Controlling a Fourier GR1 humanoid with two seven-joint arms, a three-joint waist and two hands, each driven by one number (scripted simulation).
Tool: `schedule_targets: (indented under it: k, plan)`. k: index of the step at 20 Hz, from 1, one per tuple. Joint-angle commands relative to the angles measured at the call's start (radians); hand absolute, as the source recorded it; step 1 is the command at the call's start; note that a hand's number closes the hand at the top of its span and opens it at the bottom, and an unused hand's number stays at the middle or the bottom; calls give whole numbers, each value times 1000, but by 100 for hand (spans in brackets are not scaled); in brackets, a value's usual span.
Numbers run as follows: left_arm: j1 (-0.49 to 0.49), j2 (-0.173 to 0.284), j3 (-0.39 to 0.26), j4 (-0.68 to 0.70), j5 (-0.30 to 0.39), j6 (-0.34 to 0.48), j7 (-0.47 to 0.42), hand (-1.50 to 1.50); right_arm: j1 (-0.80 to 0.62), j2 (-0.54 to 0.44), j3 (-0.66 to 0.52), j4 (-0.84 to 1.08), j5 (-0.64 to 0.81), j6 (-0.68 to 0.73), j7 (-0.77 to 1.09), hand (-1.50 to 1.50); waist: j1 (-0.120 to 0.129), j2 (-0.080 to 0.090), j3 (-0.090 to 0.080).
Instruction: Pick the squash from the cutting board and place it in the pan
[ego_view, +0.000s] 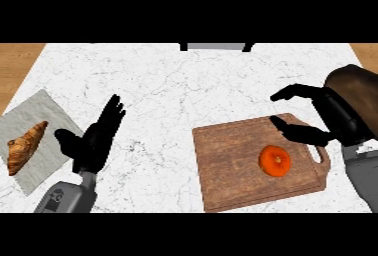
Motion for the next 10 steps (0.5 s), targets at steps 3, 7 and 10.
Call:
schedule_targets:
  k: [3,7,10]
  plan:
    - [45,3,-56,-76,62,-103,93,0,-7,86,34,29,169,-229,-265,-150,2,-3,8]
    - [61,-4,-54,-81,71,-104,126,0,0,21,191,-8,314,-73,-92,-150,-7,-7,4]
    - [48,-22,-68,-83,51,-79,121,0,-23,-69,276,-18,457,53,93,-150,-10,-14,-1]
